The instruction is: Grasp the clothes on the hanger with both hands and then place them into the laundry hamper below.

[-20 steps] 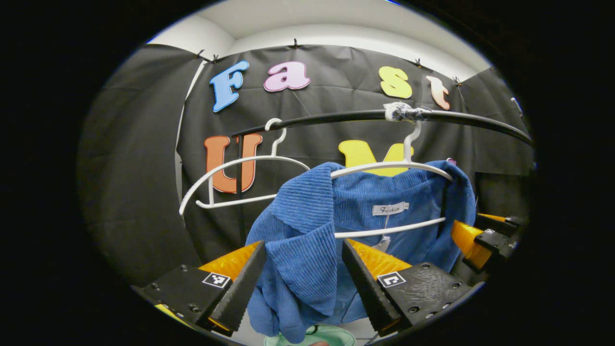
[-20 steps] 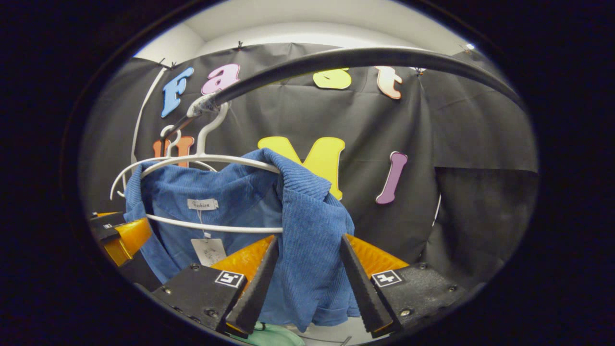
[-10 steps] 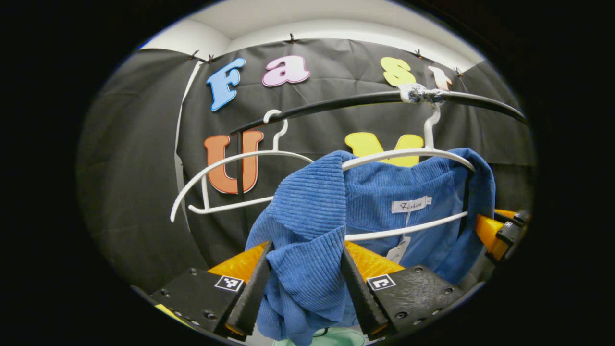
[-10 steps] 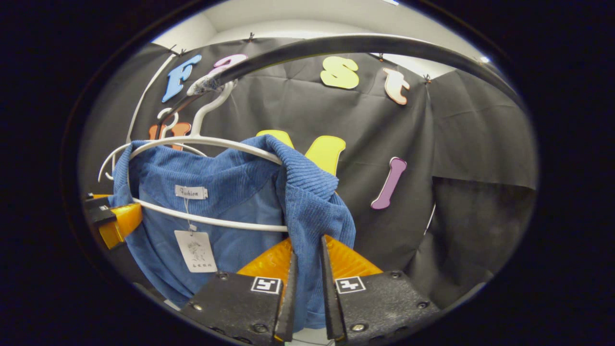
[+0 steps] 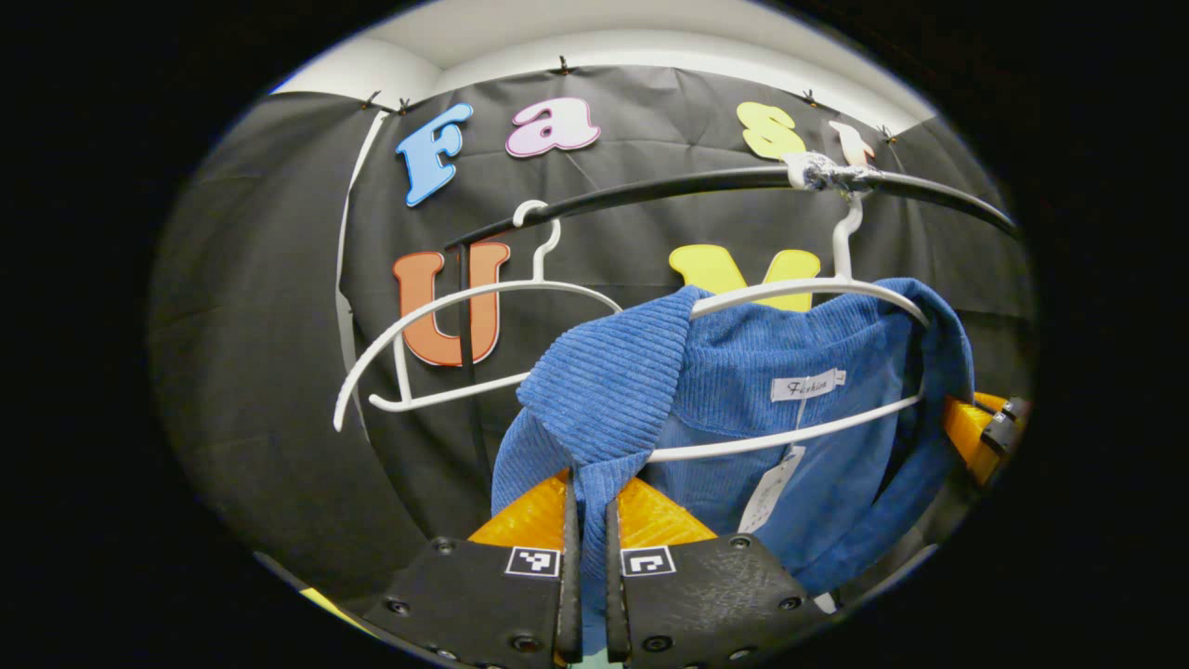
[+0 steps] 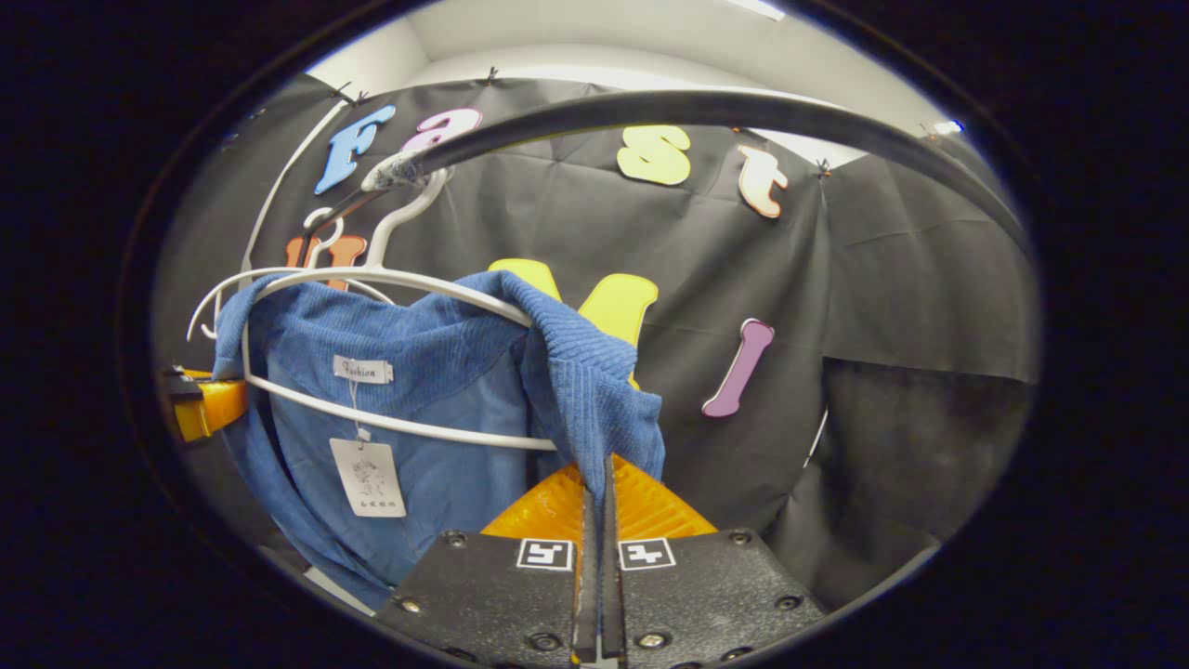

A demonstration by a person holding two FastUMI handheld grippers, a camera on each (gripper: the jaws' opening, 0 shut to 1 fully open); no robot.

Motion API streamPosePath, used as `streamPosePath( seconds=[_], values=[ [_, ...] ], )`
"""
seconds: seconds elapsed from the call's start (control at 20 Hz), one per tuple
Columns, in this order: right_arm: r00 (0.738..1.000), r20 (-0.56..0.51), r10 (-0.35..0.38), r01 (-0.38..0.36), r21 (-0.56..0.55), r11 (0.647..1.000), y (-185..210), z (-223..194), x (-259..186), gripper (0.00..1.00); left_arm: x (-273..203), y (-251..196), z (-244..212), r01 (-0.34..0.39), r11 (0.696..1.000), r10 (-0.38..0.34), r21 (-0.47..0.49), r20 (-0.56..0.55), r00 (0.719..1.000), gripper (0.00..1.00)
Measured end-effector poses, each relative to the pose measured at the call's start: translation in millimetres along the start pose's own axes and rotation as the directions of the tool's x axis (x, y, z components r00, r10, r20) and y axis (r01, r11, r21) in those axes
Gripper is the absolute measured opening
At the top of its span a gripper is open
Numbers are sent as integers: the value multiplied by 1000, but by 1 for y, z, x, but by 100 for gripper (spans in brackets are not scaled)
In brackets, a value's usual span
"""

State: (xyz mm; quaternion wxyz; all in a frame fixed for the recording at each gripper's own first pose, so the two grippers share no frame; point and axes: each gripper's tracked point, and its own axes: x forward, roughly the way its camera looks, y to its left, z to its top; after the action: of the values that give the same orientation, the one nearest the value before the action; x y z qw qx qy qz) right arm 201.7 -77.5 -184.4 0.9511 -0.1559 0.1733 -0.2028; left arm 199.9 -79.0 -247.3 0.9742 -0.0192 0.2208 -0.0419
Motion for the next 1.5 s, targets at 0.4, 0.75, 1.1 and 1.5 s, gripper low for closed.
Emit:
streamPosePath(
  seconds=[0.4,0.75,1.1,1.5],
  values=[
    [992,128,15,-9,-48,999,-6,33,-20,5,-24,7,8,21,999,-21,24,-21,1000,2],
    [990,141,4,0,-29,1000,-12,37,-18,4,-33,35,36,16,1000,-16,1,-8,1000,7],
    [983,167,-74,83,-48,995,-36,47,-17,4,-37,61,62,-41,995,37,92,45,998,2],
    [973,212,-88,119,-140,983,-40,55,-20,4,-22,91,78,-2,996,-1,93,30,1000,2]
  ],
)
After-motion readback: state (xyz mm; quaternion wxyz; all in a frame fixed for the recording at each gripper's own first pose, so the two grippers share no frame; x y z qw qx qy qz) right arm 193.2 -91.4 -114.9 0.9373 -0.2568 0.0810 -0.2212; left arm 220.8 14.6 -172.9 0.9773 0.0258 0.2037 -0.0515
